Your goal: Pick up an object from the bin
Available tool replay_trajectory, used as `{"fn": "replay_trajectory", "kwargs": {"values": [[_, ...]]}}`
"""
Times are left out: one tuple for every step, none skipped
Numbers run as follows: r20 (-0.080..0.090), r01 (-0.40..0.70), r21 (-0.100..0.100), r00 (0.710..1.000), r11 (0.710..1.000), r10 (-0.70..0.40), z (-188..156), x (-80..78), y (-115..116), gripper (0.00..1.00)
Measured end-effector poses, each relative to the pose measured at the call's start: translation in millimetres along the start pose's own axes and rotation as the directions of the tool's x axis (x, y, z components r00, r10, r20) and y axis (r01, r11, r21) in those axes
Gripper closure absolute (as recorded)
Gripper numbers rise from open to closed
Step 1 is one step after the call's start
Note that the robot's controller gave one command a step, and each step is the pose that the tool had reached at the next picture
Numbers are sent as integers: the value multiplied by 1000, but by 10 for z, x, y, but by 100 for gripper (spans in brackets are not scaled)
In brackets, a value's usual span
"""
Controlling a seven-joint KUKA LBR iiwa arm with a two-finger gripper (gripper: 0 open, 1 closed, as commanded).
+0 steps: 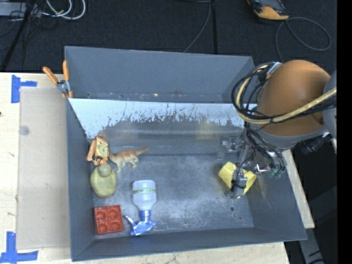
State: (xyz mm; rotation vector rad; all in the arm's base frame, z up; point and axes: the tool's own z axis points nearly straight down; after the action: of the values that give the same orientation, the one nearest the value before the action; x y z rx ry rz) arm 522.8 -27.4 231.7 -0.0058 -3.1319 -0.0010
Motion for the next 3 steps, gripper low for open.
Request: {"fn": "replay_trajectory", "kwargs": {"values": [[8,0,0,1000,1000,0,-44,-12,0,0],[10,60,0,998,998,-60,318,-120,-345,0],[6,71,1,997,997,-71,433,-145,-456,0]]}}
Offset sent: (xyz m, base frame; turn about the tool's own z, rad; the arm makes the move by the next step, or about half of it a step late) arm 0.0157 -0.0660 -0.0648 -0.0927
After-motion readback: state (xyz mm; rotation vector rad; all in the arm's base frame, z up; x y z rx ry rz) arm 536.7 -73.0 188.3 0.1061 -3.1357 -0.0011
